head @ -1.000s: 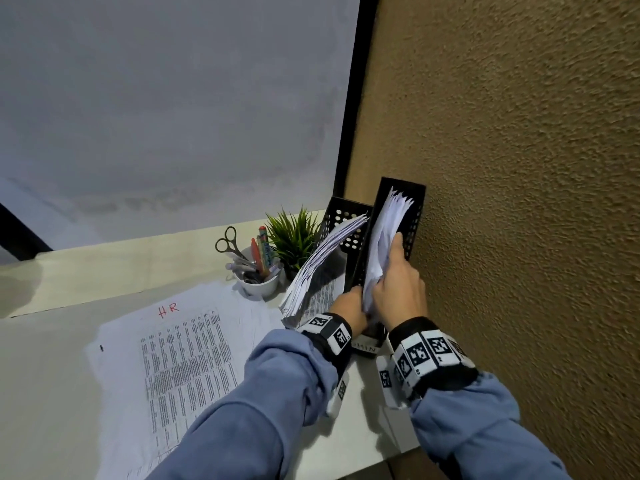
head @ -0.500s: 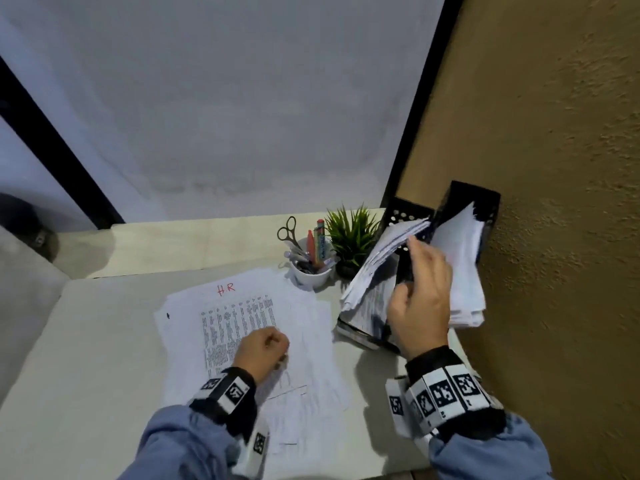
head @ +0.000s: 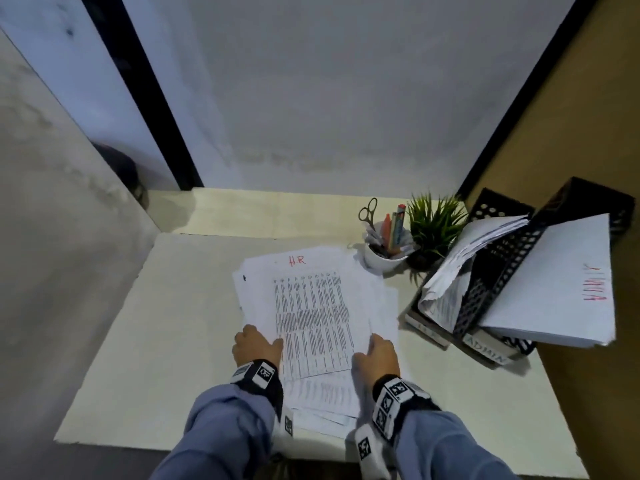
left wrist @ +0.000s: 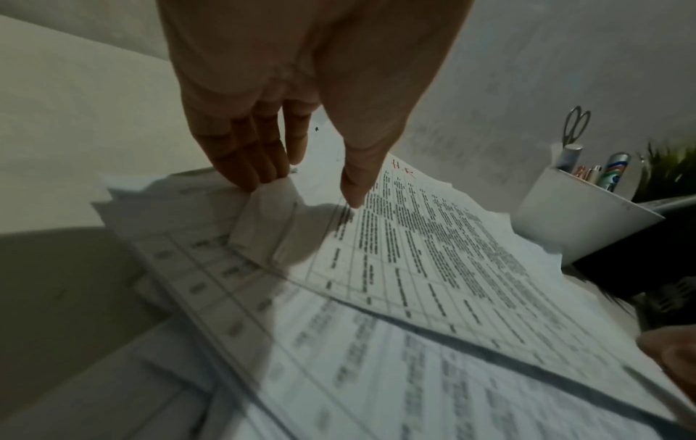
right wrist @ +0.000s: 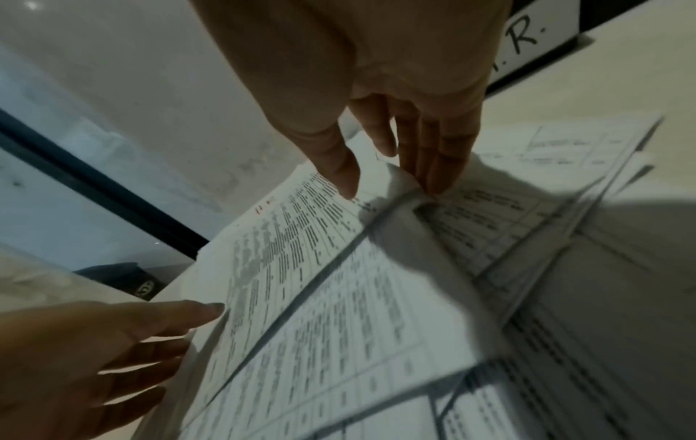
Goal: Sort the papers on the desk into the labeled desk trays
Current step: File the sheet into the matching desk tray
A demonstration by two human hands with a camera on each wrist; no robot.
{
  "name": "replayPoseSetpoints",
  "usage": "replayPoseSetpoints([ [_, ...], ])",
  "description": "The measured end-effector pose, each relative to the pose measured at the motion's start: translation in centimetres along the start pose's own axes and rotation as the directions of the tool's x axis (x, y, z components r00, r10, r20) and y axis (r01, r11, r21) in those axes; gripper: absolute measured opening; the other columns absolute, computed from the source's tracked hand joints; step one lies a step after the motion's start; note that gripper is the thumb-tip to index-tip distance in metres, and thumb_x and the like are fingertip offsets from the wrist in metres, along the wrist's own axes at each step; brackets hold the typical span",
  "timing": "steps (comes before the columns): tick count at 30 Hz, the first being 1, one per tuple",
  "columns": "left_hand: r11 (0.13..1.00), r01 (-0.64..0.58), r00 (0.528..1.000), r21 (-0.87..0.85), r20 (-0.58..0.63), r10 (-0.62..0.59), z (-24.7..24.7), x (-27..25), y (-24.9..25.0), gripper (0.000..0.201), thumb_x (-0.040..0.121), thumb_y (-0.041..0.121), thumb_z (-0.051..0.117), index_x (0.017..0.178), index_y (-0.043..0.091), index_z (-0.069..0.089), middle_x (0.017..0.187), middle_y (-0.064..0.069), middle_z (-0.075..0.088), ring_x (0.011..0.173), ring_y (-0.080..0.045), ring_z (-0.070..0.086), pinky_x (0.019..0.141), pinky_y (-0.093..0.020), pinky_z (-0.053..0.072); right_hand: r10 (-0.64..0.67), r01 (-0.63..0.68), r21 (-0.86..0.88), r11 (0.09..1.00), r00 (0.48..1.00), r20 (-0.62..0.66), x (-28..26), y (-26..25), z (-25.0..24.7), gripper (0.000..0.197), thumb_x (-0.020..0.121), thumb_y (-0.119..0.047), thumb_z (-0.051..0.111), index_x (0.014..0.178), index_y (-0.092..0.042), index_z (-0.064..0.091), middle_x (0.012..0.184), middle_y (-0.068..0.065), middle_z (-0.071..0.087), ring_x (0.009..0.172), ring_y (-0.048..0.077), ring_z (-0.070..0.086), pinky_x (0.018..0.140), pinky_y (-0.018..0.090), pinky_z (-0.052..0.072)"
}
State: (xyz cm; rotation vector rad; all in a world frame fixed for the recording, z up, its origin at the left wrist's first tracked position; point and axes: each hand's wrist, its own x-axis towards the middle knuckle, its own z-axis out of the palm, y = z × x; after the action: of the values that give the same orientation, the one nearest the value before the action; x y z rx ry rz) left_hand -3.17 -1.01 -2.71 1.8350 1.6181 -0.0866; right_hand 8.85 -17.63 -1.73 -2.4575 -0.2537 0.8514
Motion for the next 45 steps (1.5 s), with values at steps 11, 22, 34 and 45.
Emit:
replayPoseSetpoints([
  [11,0.983,-0.147,0.989,-0.114,-0.026,0.145,-1.1,1.0,-2.0,0.033,0.088,0.013,0.061,0.065,0.014,0.038,0.062,0.002,0.040,0.055,-0.014,0.034,0.052,-0.024,0.024,0.019,0.006,0.157,0.988,0.987,-0.158,1.2,-1.7,-0.9,0.011,0.077,-0.002,0.061,0.077,-0.011,0.056,0.081,0.007,0.059,0.072,0.023,0.053,0.064,0.025,0.042],
  [22,0.903,-0.217,0.971,-0.371,-0.181,0.159,-2.3,1.4,-1.7,0.060,0.087,0.039,0.063,0.134,0.007,0.044,0.133,-0.012,0.049,0.120,-0.027,0.050,0.102,-0.039,0.041,-0.028,0.029,0.456,0.890,1.000,-0.009,1.7,-1.2,-1.0,0.027,0.078,0.010,0.060,0.064,-0.014,0.063,0.055,-0.003,0.054,0.056,0.013,0.047,0.054,0.019,0.038],
  [34,0.736,-0.089,0.959,-0.671,0.142,0.245,-2.5,1.8,1.2,0.048,0.067,-0.020,0.045,0.051,0.016,0.072,0.059,-0.002,0.068,0.070,-0.026,0.058,0.074,-0.034,0.049,-0.043,-0.028,0.754,0.656,0.996,0.075,-0.4,-2.7,-3.9,0.050,0.072,0.025,0.059,0.113,-0.004,0.054,0.090,0.017,0.060,0.074,0.024,0.058,0.050,0.017,0.050],
  [45,0.833,-0.140,0.943,-0.535,0.184,0.276,-2.5,0.5,1.7,0.048,0.059,-0.024,0.029,0.037,0.010,0.055,0.082,-0.010,0.071,0.083,-0.020,0.063,0.088,-0.031,0.040,-0.024,-0.035,0.869,0.494,0.998,0.054,-0.5,-3.5,-4.7,0.037,0.077,0.024,0.053,0.103,0.000,0.059,0.076,0.009,0.063,0.063,0.016,0.062,0.042,0.012,0.046],
])
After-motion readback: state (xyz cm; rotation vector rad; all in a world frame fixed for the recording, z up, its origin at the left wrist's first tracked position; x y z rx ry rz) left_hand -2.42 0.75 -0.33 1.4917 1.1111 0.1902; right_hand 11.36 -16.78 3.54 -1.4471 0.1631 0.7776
